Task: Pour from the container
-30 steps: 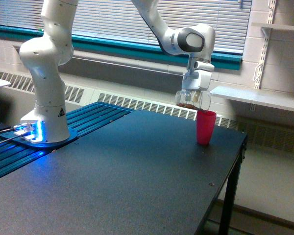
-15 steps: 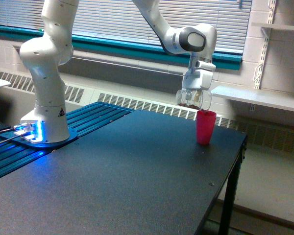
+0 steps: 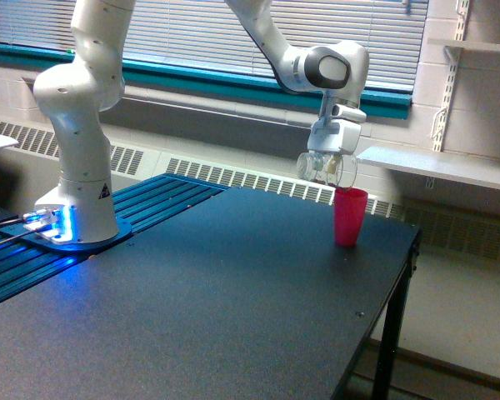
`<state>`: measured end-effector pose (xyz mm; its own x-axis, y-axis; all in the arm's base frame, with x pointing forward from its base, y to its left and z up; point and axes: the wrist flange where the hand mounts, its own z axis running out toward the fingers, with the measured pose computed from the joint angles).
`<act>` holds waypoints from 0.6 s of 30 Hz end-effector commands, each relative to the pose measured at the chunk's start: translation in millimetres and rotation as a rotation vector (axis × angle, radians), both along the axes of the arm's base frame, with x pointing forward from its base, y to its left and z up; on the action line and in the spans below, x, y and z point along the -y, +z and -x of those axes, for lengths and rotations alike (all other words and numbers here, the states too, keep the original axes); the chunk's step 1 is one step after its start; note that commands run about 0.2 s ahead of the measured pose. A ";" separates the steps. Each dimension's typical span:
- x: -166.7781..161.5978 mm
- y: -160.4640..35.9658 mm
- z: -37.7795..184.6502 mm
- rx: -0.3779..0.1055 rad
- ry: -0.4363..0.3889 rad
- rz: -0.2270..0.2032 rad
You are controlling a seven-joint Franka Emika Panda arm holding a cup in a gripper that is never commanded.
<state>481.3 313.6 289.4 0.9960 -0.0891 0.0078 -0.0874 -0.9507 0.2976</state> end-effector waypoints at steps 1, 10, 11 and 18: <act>-1.3 8.8 -0.1 0.000 0.013 -0.002; -0.6 13.9 -1.9 0.003 0.012 0.000; -0.9 14.5 -2.2 0.004 0.012 -0.001; -2.1 17.4 -4.4 0.013 0.014 -0.005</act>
